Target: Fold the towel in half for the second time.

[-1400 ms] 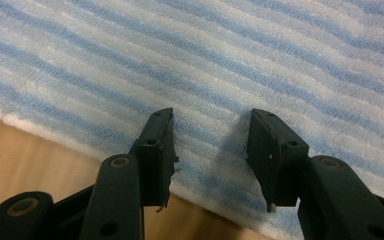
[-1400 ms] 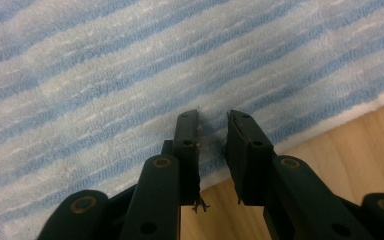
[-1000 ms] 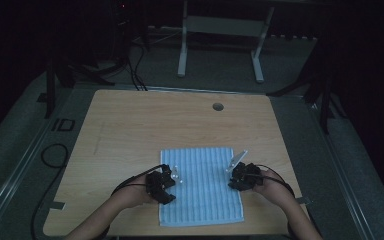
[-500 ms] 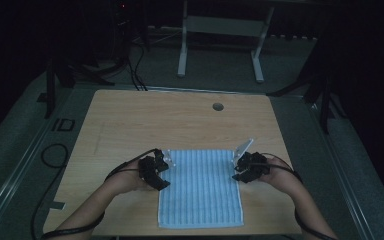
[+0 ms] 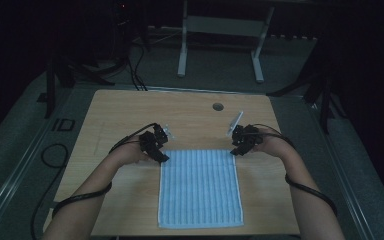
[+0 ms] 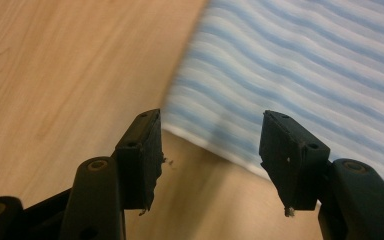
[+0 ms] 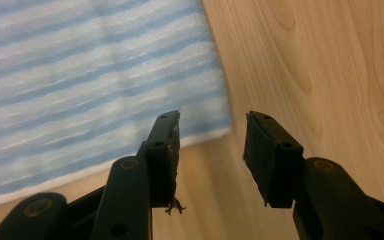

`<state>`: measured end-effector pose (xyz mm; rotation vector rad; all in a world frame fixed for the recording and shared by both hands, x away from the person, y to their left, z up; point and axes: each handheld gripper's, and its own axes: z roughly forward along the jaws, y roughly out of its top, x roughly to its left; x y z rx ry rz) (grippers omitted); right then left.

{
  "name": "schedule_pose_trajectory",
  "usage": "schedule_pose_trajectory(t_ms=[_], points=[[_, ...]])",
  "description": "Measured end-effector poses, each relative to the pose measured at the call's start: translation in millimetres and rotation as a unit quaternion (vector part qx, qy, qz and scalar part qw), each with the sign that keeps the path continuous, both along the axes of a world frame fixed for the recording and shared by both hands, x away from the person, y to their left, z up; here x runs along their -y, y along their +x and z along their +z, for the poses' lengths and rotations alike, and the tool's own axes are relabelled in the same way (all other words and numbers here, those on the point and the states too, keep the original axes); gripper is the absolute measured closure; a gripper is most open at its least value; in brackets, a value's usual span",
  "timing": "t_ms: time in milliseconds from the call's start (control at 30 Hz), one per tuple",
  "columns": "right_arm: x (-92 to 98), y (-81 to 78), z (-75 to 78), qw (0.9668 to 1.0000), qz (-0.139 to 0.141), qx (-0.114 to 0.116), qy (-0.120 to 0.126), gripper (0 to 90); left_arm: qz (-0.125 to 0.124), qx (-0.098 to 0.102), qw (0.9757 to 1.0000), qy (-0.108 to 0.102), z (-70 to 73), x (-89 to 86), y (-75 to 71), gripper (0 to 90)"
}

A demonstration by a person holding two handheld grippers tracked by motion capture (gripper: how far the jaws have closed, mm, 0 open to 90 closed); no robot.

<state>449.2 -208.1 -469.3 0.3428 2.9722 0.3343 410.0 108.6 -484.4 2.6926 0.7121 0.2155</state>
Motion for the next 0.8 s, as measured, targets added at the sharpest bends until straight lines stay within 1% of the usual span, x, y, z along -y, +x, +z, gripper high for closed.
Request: schedule_pose_trajectory(t_ms=[33, 67, 167, 200, 233, 300, 367, 433, 467, 500, 567, 600, 633, 667, 700, 733, 767, 800], points=[[-2.7, 3.9, -3.0, 1.0000, 0.002, -0.003, -0.005, 57.1, 0.005, -0.007, 1.0000, -0.004, -1.7, -1.2, 5.2, 43.1], [-5.1, 8.1, -5.9, 0.9999, 0.002, -0.014, -0.008, 57.1, 0.010, -0.014, 0.9998, -0.008, -3.6, -2.3, 9.6, 43.1], [-10.4, 16.3, -14.5, 0.9994, 0.002, -0.029, -0.017, 57.1, 0.015, -0.023, 0.9996, -0.005, -10.1, -4.3, 19.3, 43.1], [-11.5, 18.6, -17.6, 0.9994, 0.000, -0.030, -0.020, 57.1, 0.017, -0.028, 0.9994, -0.008, -12.2, -5.0, 21.4, 43.1], [-12.3, 20.6, -20.6, 0.9991, -0.004, -0.035, -0.024, 57.1, 0.017, -0.036, 0.9992, -0.009, -14.0, -5.8, 23.6, 43.1], [-13.1, 23.0, -27.3, 0.9984, -0.004, -0.045, -0.033, 57.1, 0.021, -0.043, 0.9988, -0.012, -17.9, -6.7, 26.7, 43.1], [-14.1, 23.2, -33.2, 0.9974, -0.003, -0.055, -0.047, 57.3, 0.017, -0.049, 0.9986, -0.013, -21.3, -6.2, 28.7, 43.1], [-15.1, 23.3, -37.6, 0.9968, 0.001, -0.051, -0.061, 58.5, 0.017, -0.053, 0.9983, -0.014, -24.4, -4.9, 31.1, 43.2], [-15.4, 23.8, -39.3, 0.9967, 0.001, -0.052, -0.063, 60.0, 0.017, -0.062, 0.9977, -0.023, -26.0, -4.4, 32.2, 43.3], [-16.0, 23.9, -41.0, 0.9964, 0.001, -0.053, -0.066, 61.3, 0.013, -0.068, 0.9973, -0.027, -27.6, -3.8, 33.2, 43.5], [-16.6, 24.2, -44.2, 0.9958, 0.001, -0.059, -0.070, 64.9, 0.012, -0.068, 0.9974, -0.018, -31.6, -1.7, 35.2, 45.3], [-16.7, 24.5, -44.5, 0.9959, 0.000, -0.060, -0.067, 66.6, 0.011, -0.075, 0.9969, -0.017, -34.1, -0.8, 35.7, 46.2], [-16.3, 24.8, -44.3, 0.9959, -0.002, -0.064, -0.064, 70.4, 0.004, -0.079, 0.9968, -0.011, -36.3, 0.2, 36.0, 49.4], [-16.0, 25.0, -44.5, 0.9957, -0.002, -0.069, -0.062, 72.4, -0.003, -0.076, 0.9971, -0.009, -37.8, 1.5, 35.2, 54.6], [-16.1, 24.4, -44.1, 0.9958, 0.000, -0.066, -0.063, 76.5, -0.008, -0.081, 0.9967, -0.010, -37.6, 2.6, 35.2, 57.3], [-16.1, 24.1, -44.0, 0.9955, 0.000, -0.070, -0.063, 80.2, -0.013, -0.077, 0.9969, -0.007, -37.0, 3.8, 34.6, 63.1], [-16.3, 24.0, -43.7, 0.9954, 0.000, -0.072, -0.064, 82.0, -0.017, -0.066, 0.9977, -0.004, -35.6, 5.3, 34.2, 68.5], [-16.5, 24.0, -43.0, 0.9955, -0.002, -0.069, -0.065, 83.3, -0.012, -0.058, 0.9982, -0.005, -33.2, 6.0, 34.7, 74.0]])
